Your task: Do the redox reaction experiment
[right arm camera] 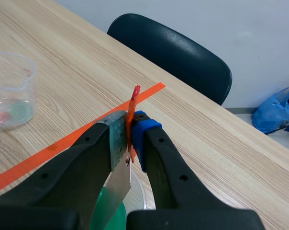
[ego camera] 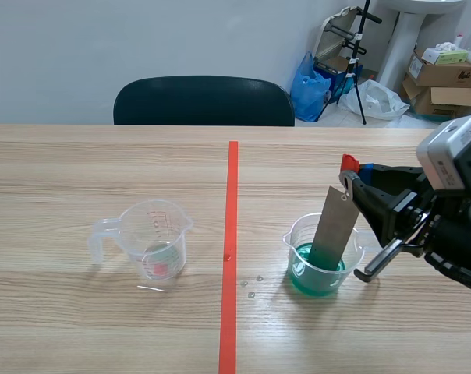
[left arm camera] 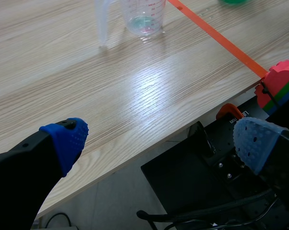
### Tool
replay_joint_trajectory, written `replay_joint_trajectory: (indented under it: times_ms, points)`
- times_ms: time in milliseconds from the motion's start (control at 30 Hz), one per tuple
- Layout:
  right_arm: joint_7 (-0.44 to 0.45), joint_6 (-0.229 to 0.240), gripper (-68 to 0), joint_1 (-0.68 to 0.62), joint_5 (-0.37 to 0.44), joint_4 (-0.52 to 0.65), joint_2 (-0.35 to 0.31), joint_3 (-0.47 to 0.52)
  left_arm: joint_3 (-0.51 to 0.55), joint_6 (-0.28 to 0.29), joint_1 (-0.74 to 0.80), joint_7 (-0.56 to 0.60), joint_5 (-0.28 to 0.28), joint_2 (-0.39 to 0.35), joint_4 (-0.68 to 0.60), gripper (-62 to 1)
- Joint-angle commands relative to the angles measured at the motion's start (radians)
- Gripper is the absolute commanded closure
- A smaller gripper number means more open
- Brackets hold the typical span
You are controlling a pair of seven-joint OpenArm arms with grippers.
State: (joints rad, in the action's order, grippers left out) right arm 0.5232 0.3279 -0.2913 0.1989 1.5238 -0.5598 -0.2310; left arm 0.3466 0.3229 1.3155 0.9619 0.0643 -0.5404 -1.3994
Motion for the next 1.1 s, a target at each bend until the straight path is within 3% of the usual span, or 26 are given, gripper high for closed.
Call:
replay_joint_trajectory:
  times_ms: [0,1067]
  points:
    - [-0.003,0.001,-2.0,0.008,0.002,0.005,-0.010,0.001,0.003,0.004,0.001,0.015,0.006,-0.003,-0.009,-62.3]
    - [0.019,0.001,-2.0,0.008,0.002,0.005,-0.011,0.001,0.003,0.005,0.001,0.026,0.006,-0.003,-0.009,-62.3]
